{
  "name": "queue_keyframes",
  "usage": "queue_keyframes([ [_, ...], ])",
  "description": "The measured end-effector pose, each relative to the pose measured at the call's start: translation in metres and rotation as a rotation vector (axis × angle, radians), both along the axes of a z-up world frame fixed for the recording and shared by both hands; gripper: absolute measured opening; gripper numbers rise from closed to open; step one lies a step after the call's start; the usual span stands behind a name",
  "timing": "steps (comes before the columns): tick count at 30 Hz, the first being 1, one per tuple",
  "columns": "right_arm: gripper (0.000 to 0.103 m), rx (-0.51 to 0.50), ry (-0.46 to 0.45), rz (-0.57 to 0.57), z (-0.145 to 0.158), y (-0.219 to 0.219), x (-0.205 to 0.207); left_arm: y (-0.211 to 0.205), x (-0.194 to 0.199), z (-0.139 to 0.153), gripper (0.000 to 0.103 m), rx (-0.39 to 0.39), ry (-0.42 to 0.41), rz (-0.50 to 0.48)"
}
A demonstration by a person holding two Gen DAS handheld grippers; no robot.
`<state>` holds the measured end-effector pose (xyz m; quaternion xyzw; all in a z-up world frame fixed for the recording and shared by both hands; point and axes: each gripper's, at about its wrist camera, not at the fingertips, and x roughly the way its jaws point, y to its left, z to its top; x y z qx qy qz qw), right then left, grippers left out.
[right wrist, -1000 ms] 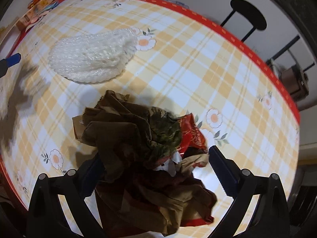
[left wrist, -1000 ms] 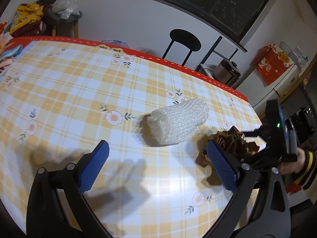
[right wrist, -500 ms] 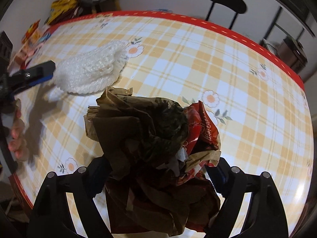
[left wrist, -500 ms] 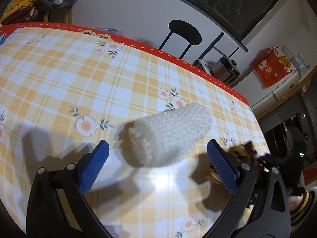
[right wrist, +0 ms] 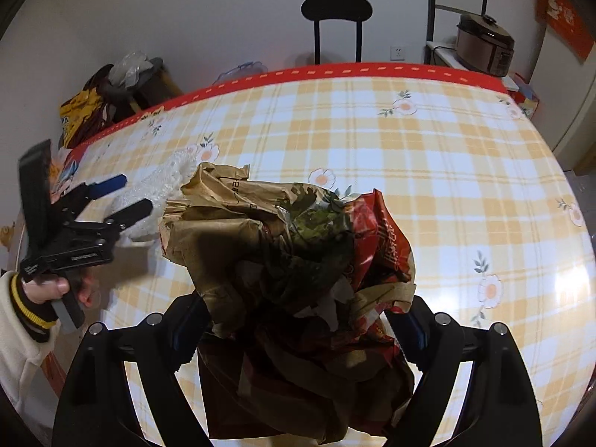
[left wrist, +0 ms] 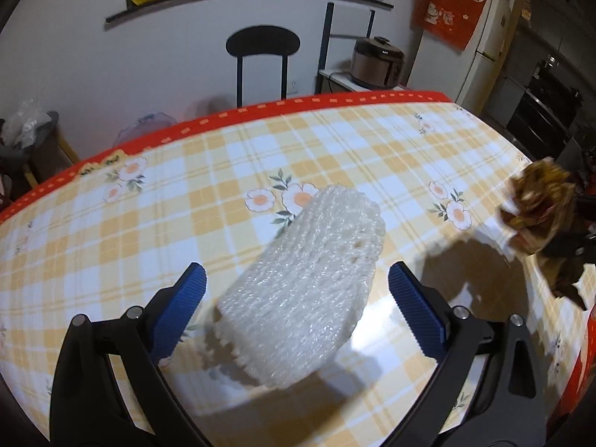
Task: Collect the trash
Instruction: 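Grasp the crumpled brown-and-red paper bag with the right tool while the left tool grasps the bubble wrap, then carry the paper bag over the brown bin and open the right tool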
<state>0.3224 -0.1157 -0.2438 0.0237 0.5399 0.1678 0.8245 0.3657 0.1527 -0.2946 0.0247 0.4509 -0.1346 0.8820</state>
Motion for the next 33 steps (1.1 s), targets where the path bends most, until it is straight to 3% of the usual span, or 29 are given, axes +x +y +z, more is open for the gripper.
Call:
queue_keyframes([
  [2, 0.084, -0.005, -0.014, -0.006, 0.007, -0.003, -0.003, -0.001, 0.002, -0.007, 0.093, 0.015, 0.017, 0.005],
  [4, 0.084, 0.0, -0.024, -0.02, 0.015, -0.01, -0.007, 0.0, 0.002, -0.013, 0.068, 0.013, 0.046, 0.003],
  [5, 0.084, 0.002, -0.027, -0.028, 0.017, -0.013, -0.009, 0.0, 0.0, -0.015, 0.065, 0.013, 0.051, 0.01],
  [7, 0.084, 0.006, -0.035, -0.043, 0.022, -0.019, -0.014, 0.004, -0.008, -0.011, 0.049, -0.021, 0.038, 0.026],
  [10, 0.084, 0.015, -0.043, -0.052, 0.026, -0.02, -0.019, 0.016, -0.023, -0.002, 0.04, -0.107, 0.038, 0.069],
  [19, 0.084, 0.064, -0.082, -0.016, 0.044, -0.015, -0.044, 0.04, -0.104, 0.042, 0.038, -0.292, -0.021, 0.272],
  [33, 0.084, 0.137, -0.182, 0.062, 0.082, -0.055, -0.094, 0.014, -0.238, 0.102, 0.038, -0.307, -0.089, 0.453],
])
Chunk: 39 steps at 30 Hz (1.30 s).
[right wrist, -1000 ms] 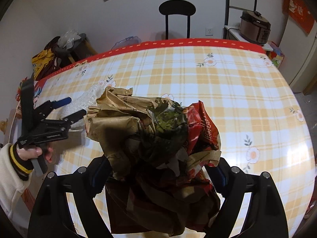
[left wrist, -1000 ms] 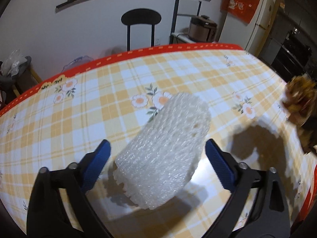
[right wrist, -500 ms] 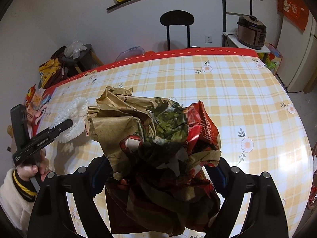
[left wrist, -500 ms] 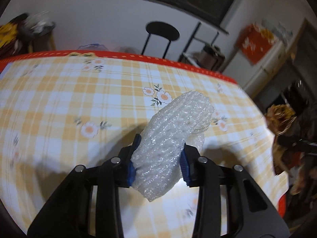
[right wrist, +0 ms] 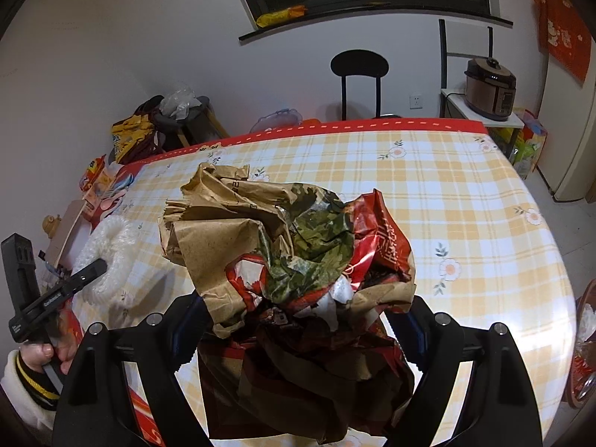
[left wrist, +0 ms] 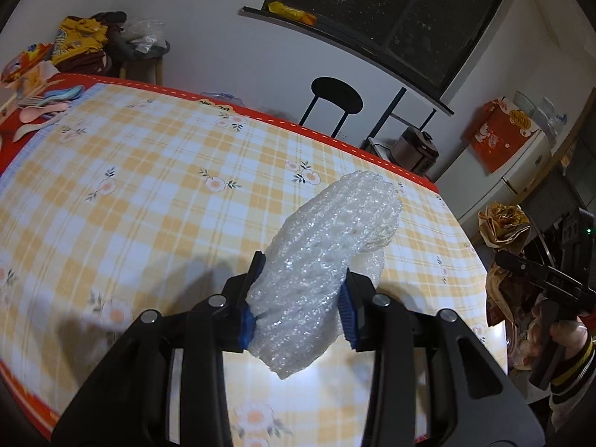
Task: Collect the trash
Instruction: 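Carry the paper bag over the brown bin and open the right tool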
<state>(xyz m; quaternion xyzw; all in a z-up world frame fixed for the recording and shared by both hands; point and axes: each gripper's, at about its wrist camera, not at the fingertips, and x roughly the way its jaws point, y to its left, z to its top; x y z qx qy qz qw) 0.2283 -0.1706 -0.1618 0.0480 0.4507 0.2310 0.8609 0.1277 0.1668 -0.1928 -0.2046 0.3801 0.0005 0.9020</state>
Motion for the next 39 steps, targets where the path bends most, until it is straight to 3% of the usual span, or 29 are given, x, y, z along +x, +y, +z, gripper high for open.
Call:
queue_keyframes([
  [9, 0.084, 0.022, -0.036, -0.055, 0.012, -0.084, -0.024, -0.076, -0.012, 0.033, 0.038, 0.011, -0.023, -0.045],
  [18, 0.084, 0.02, -0.054, -0.207, 0.01, -0.215, -0.048, -0.177, 0.007, 0.05, 0.039, -0.008, -0.044, -0.159],
  [31, 0.085, -0.051, 0.025, -0.507, -0.034, -0.426, -0.048, -0.29, 0.023, 0.043, 0.039, 0.005, -0.031, -0.269],
  [34, 0.088, -0.044, 0.065, -0.55, -0.046, -0.459, -0.04, -0.303, 0.024, 0.04, 0.039, 0.009, -0.023, -0.277],
  [37, 0.098, -0.042, 0.092, -0.58, -0.056, -0.479, -0.032, -0.311, 0.025, 0.04, 0.039, 0.013, -0.019, -0.278],
  [39, 0.098, -0.038, 0.1, -0.588, -0.058, -0.487, -0.026, -0.314, 0.025, 0.04, 0.039, 0.014, -0.018, -0.277],
])
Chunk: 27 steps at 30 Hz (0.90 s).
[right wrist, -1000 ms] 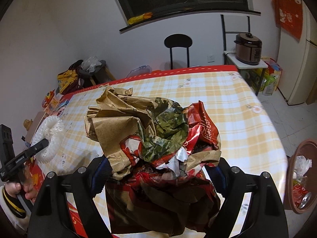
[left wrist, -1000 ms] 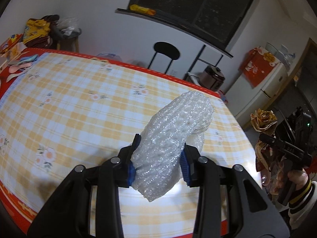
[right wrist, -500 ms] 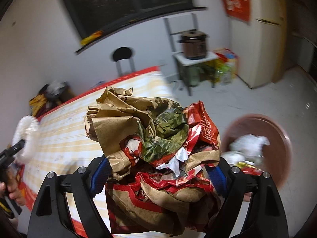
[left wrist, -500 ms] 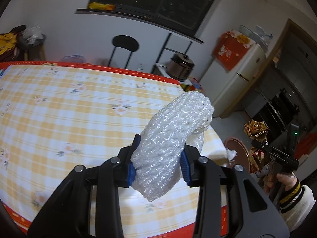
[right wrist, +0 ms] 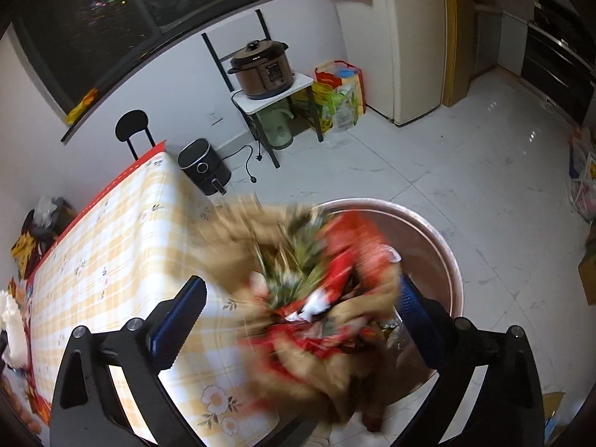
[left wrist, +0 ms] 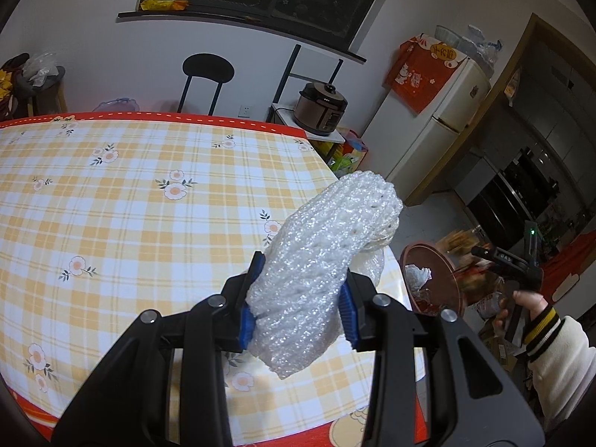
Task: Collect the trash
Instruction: 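Carry the paper bag over the brown bin and open the right tool, then carry the white bubble wrap over the bin and open the left tool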
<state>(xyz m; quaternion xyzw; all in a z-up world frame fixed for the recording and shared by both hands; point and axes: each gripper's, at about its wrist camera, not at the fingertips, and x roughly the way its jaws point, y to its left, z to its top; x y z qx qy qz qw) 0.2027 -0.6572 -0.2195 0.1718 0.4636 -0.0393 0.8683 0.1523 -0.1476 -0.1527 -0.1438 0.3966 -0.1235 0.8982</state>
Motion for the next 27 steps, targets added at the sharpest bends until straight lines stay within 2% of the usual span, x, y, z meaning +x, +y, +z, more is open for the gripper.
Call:
queue_keyframes([
  [3, 0.098, -0.008, 0.002, -0.014, 0.001, -0.005, 0.004, -0.007, 0.0, 0.002, 0.039, 0.006, -0.003, -0.006],
  [8, 0.098, 0.006, -0.057, -0.034, 0.019, -0.008, -0.01, -0.019, 0.005, 0.005, 0.039, 0.01, -0.01, -0.037],
  [13, 0.098, 0.001, -0.125, -0.035, 0.047, -0.011, -0.026, -0.058, 0.019, 0.009, 0.039, 0.019, -0.019, -0.133],
  [21, 0.098, -0.017, -0.203, -0.043, 0.083, -0.024, -0.076, -0.168, 0.049, 0.006, 0.039, 0.047, -0.034, -0.381],
  [27, 0.098, -0.02, -0.213, -0.105, 0.089, -0.048, -0.107, -0.255, 0.074, -0.01, 0.04, 0.053, -0.005, -0.529],
])
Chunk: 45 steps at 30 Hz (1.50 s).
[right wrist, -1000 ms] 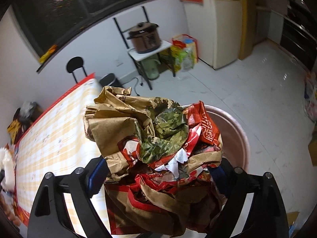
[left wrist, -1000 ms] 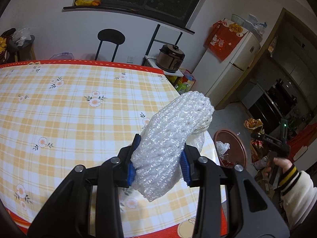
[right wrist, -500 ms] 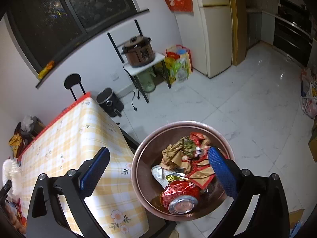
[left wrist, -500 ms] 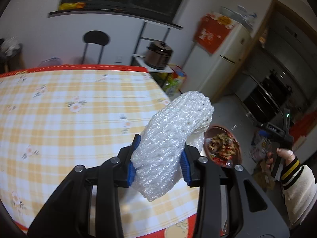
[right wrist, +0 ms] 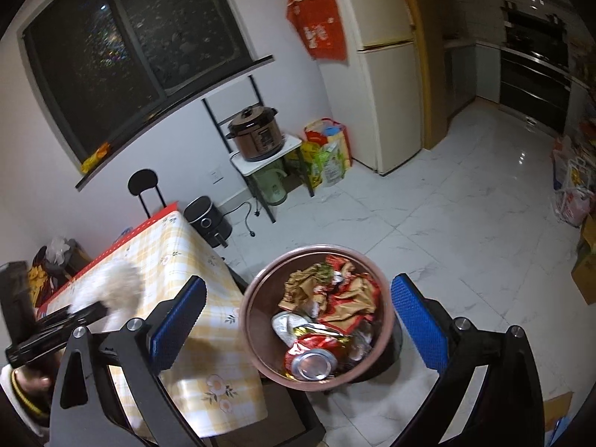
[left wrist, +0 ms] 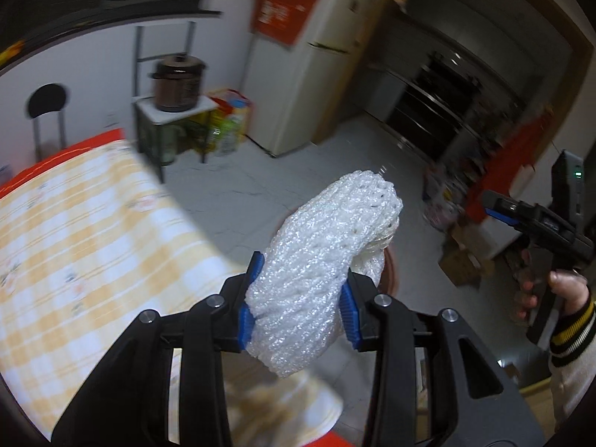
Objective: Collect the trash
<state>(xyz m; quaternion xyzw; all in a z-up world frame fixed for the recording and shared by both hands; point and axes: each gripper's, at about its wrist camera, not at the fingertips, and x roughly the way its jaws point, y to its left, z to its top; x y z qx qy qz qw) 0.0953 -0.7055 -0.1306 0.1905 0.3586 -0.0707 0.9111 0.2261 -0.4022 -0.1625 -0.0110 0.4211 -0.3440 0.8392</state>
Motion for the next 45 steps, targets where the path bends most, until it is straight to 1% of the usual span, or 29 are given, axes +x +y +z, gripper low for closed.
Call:
queue_keyframes([
  [3, 0.098, 0.001, 0.016, -0.039, -0.004, -0.012, -0.011, -0.047, 0.012, -0.01, 0.04, 0.014, 0.007, -0.073],
  [5, 0.098, 0.001, 0.025, -0.059, -0.007, -0.019, -0.018, -0.068, 0.018, -0.016, 0.041, 0.015, 0.013, -0.104],
  [8, 0.098, 0.0, 0.037, -0.085, -0.013, -0.027, -0.029, -0.101, 0.027, -0.023, 0.05, 0.011, 0.004, -0.137],
  [9, 0.098, -0.001, 0.043, -0.095, -0.015, -0.031, -0.033, -0.11, 0.031, -0.024, 0.056, 0.005, 0.001, -0.146],
  [10, 0.098, -0.003, 0.047, -0.1, -0.015, -0.032, -0.035, -0.116, 0.034, -0.024, 0.063, -0.001, 0.0, -0.153],
  [11, 0.098, -0.006, 0.052, -0.106, -0.017, -0.034, -0.037, -0.124, 0.038, -0.025, 0.065, -0.008, 0.006, -0.159],
  [13, 0.098, -0.002, 0.057, -0.118, -0.02, -0.037, -0.04, -0.133, 0.041, -0.025, 0.073, -0.025, 0.036, -0.174],
  [15, 0.098, 0.012, 0.054, -0.127, -0.024, -0.039, -0.04, -0.134, 0.041, -0.02, 0.077, -0.045, 0.034, -0.18],
  [16, 0.098, 0.018, 0.052, -0.127, -0.025, -0.037, -0.038, -0.133, 0.04, -0.017, 0.079, -0.045, 0.027, -0.181],
  [18, 0.098, 0.029, 0.048, -0.125, -0.026, -0.032, -0.032, -0.128, 0.038, -0.01, 0.08, -0.035, 0.006, -0.175],
  [21, 0.098, 0.028, 0.032, -0.125, -0.022, -0.02, -0.027, -0.106, 0.03, 0.005, 0.082, -0.018, -0.042, -0.167],
  [24, 0.098, -0.052, 0.03, -0.154, -0.009, -0.003, -0.026, -0.078, 0.024, 0.024, 0.084, 0.005, -0.097, -0.128],
  [26, 0.098, -0.106, 0.002, -0.155, 0.006, 0.014, -0.027, -0.056, 0.022, 0.036, 0.085, -0.002, -0.121, -0.1],
  [29, 0.098, -0.128, -0.036, -0.155, 0.027, 0.035, -0.03, -0.022, 0.011, 0.057, 0.086, -0.001, -0.167, -0.065],
  [30, 0.098, -0.138, -0.044, -0.16, 0.031, 0.04, -0.032, -0.007, 0.006, 0.066, 0.086, 0.003, -0.195, -0.055],
  [32, 0.098, -0.166, -0.056, -0.171, 0.045, 0.059, -0.035, 0.017, -0.006, 0.081, 0.088, 0.007, -0.234, -0.04],
  [33, 0.098, -0.179, -0.063, -0.17, 0.053, 0.07, -0.036, 0.031, -0.011, 0.089, 0.094, 0.006, -0.251, -0.029],
  [34, 0.098, -0.188, -0.069, -0.167, 0.058, 0.078, -0.038, 0.043, -0.016, 0.096, 0.096, 0.0, -0.265, -0.017],
  [36, 0.098, -0.211, -0.087, -0.162, 0.073, 0.1, -0.042, 0.072, -0.025, 0.111, 0.096, -0.016, -0.288, 0.009],
  [39, 0.098, -0.22, -0.117, -0.149, 0.09, 0.128, -0.048, 0.109, -0.036, 0.128, 0.097, -0.031, -0.312, 0.039],
  [40, 0.098, -0.227, -0.129, -0.144, 0.097, 0.142, -0.051, 0.127, -0.042, 0.136, 0.097, -0.034, -0.332, 0.058],
  [45, 0.098, -0.255, -0.169, -0.122, 0.122, 0.192, -0.065, 0.187, -0.064, 0.158, 0.097, -0.034, -0.381, 0.12],
])
